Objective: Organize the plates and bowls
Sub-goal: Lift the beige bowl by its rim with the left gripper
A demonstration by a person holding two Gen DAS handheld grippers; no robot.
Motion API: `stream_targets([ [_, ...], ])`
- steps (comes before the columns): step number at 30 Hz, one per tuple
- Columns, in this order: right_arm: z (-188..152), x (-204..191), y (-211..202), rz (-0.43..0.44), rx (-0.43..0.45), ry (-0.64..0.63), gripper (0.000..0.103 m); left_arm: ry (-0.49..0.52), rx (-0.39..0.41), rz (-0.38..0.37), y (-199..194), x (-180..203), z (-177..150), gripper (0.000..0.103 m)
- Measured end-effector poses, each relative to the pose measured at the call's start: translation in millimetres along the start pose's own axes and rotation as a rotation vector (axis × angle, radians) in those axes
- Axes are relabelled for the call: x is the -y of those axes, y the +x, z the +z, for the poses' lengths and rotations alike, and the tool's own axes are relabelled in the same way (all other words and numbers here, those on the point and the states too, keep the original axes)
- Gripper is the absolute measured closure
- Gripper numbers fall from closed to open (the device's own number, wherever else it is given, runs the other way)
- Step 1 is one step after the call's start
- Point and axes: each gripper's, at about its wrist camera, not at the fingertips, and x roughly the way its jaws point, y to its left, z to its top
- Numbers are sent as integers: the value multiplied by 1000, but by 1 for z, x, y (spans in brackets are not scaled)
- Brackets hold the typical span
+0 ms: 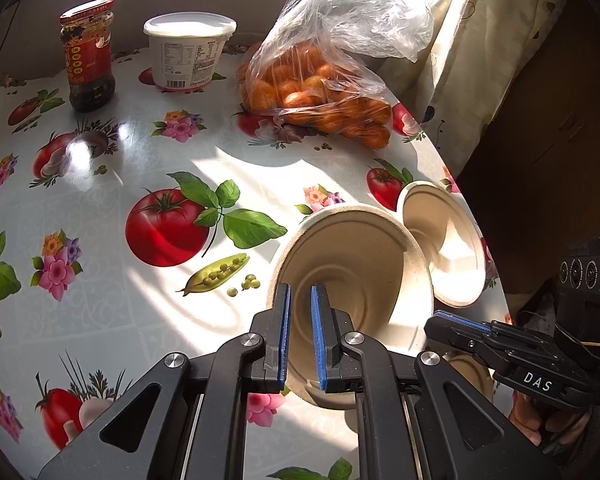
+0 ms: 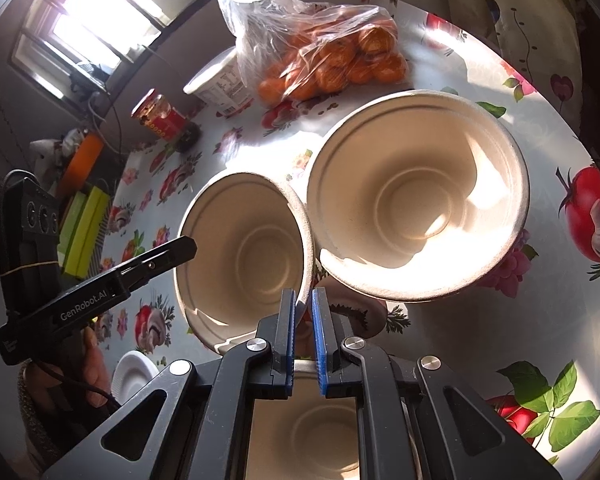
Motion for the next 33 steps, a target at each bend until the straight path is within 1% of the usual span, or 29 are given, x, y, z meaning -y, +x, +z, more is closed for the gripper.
stream_targets([
  [5, 0, 1, 0, 5, 1, -1, 94, -10, 0, -7, -1, 1, -2, 92],
  [13, -2, -4, -4, 28, 17, -5, 94, 2, 3, -23, -5, 8, -3, 92],
  [20, -4, -2, -3, 22, 20, 2, 94, -3, -6, -40, -5, 11, -5, 92],
  [27, -4, -8, -4, 23, 26, -16, 94, 24, -12, -65, -4, 21, -12, 92],
  [30, -3, -6, -5, 10, 32, -11, 94, 24, -5, -62, -5, 20, -11, 92],
  [33, -3, -2, -6, 6, 35, 4, 94, 1, 2, -88, -7, 10, -10, 92],
])
